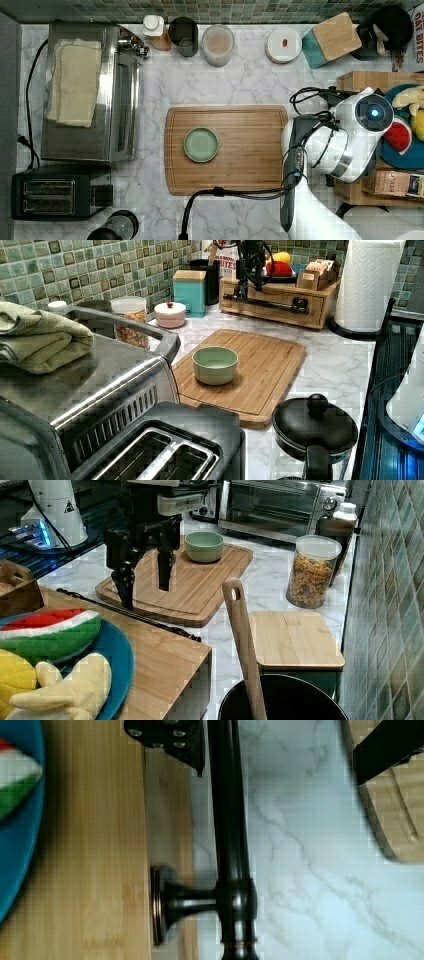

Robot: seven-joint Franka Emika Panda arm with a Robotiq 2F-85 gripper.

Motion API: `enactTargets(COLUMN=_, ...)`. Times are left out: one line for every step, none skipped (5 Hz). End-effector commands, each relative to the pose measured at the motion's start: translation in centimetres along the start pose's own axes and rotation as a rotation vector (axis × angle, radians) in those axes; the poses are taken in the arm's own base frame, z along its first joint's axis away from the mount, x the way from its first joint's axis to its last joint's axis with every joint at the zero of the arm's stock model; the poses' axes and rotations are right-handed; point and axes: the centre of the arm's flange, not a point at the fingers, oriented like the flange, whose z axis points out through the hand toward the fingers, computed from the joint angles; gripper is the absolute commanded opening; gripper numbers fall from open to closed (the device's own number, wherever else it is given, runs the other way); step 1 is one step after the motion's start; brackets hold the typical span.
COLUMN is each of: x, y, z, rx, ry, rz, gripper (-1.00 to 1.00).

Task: Open the drawer.

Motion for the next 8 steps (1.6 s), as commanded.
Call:
enactTargets(x=-0.6, y=1.1, z=1.3, rx=-0.071, ry=0.022, rz=-0.03, gripper=1.0)
enactTargets(x=-1.8, y=1.1, z=2.0, rx=-0.046, ry=-0.001, rz=-0.001, gripper=1.0)
enactTargets(x=-3.2, y=0.8, z=3.0, rx=-0.044, ry=-0.008, rz=0.041, gripper=1.0)
enactTargets(x=-4.7, y=1.1, z=4.8, rx=-0.044, ry=0.008, rz=0.063, gripper=1.0)
enactTargets(x=-5.6, y=1.0, z=6.3, rx=-0.079, ry=0.0, rz=0.064, gripper=1.0)
enactTargets(x=-6.1, y=2.0, z=7.5, rx=-0.085, ry=-0.006, rz=0.033, gripper=1.0)
enactTargets(x=-6.3, y=1.6, z=7.7, rx=-0.077, ry=0.006, rz=0.001, gripper=1.0)
enactTargets(x=-5.3, y=0.2, z=7.8, rx=-0.013, ry=0.021, rz=-0.048, gripper=1.0)
